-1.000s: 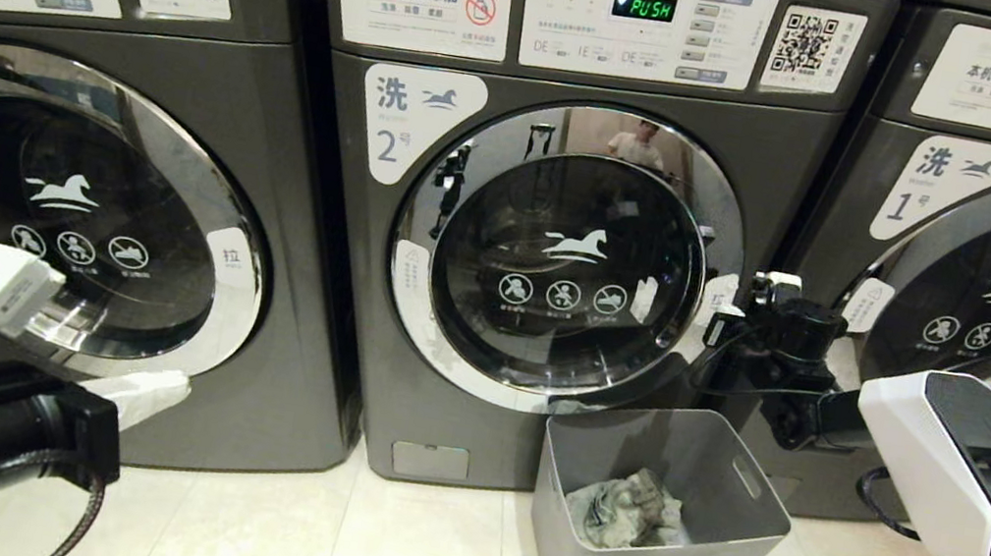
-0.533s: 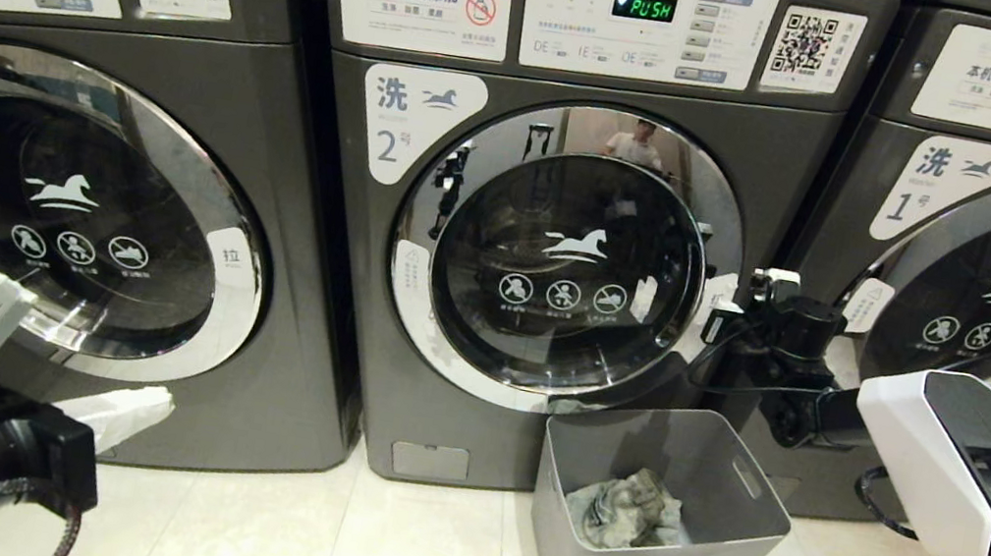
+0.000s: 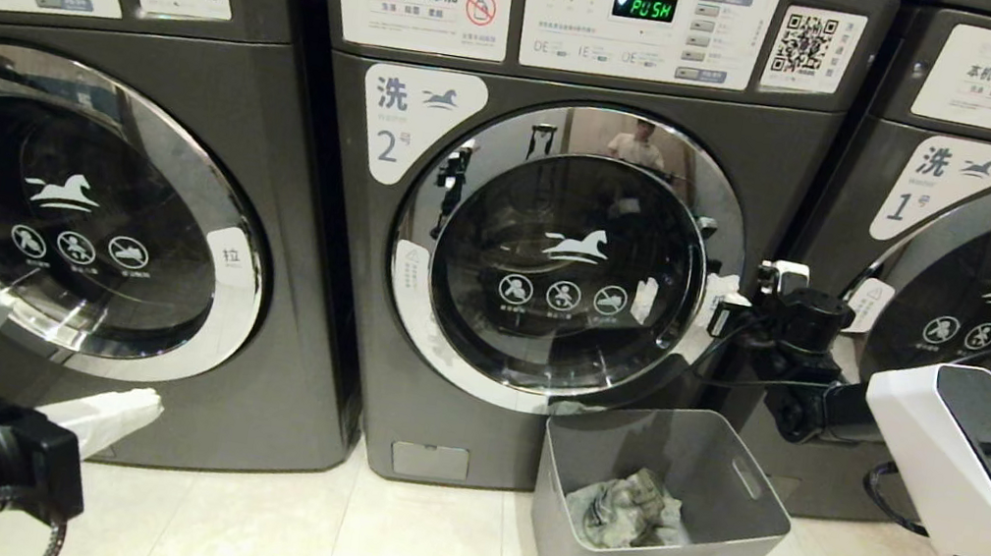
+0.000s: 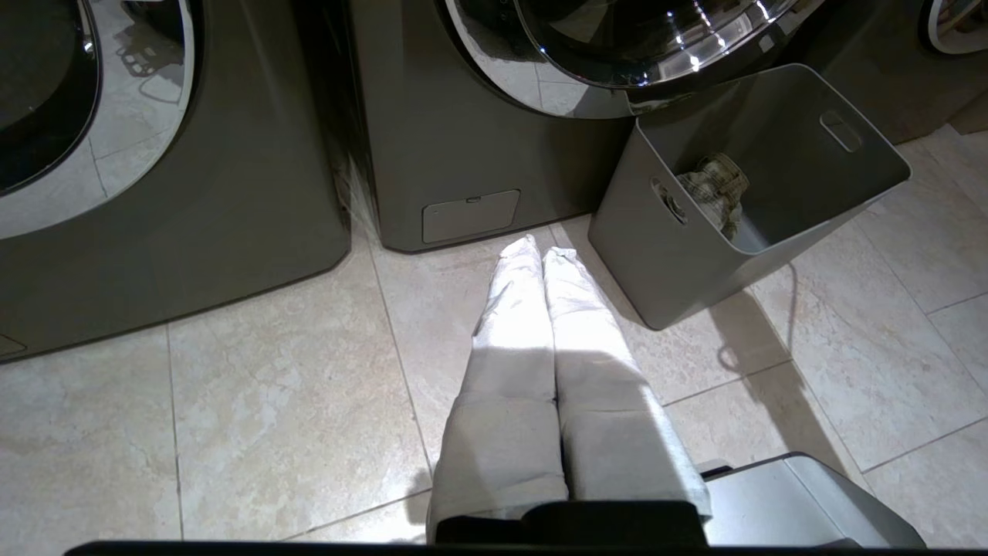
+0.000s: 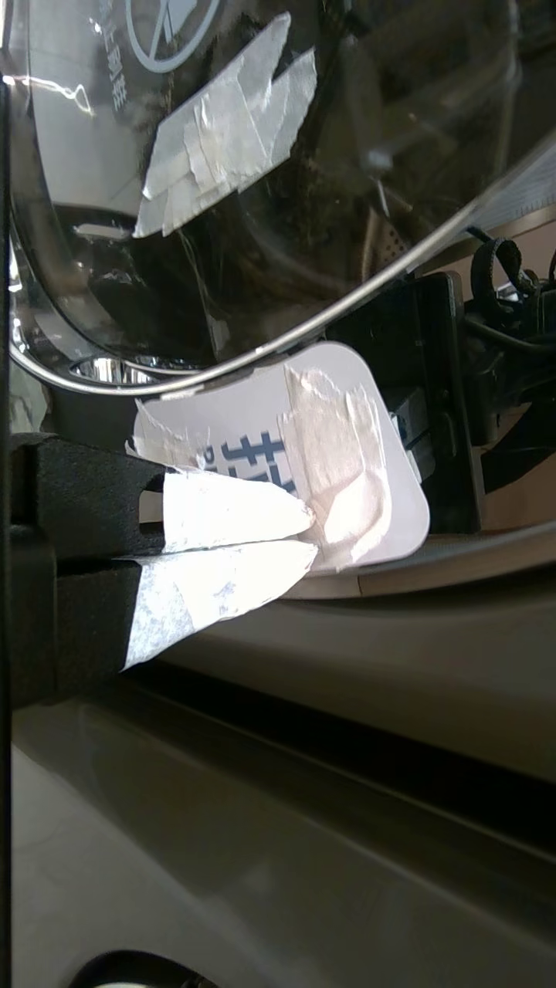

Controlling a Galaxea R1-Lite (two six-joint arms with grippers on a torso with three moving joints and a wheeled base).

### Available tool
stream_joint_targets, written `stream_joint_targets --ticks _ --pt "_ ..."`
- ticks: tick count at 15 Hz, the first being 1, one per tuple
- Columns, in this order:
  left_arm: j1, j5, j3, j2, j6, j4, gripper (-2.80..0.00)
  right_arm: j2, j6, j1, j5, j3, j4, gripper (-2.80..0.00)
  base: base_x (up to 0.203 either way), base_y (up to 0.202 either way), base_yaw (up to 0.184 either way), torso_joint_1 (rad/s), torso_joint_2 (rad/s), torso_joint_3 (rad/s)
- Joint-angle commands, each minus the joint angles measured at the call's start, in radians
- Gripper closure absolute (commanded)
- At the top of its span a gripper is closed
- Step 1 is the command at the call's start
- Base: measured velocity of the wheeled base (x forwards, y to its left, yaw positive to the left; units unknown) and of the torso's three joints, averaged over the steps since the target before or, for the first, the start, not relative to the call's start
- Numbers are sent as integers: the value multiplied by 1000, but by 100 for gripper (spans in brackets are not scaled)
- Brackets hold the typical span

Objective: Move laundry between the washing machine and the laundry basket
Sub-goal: Press the washing machine door tightly with the right hand

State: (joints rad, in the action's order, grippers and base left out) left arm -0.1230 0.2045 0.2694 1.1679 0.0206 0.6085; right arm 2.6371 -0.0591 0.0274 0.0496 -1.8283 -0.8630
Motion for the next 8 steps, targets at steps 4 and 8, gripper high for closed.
stream_joint_targets --ticks 4,8 --pt "2 -2 -35 -16 -4 7 0 -37 5 -3 4 54 -1 0 0 0 0 0 0 0" --pt "2 0 -31 -28 0 7 0 -31 16 -10 4 52 1 0 0 0 0 0 0 0"
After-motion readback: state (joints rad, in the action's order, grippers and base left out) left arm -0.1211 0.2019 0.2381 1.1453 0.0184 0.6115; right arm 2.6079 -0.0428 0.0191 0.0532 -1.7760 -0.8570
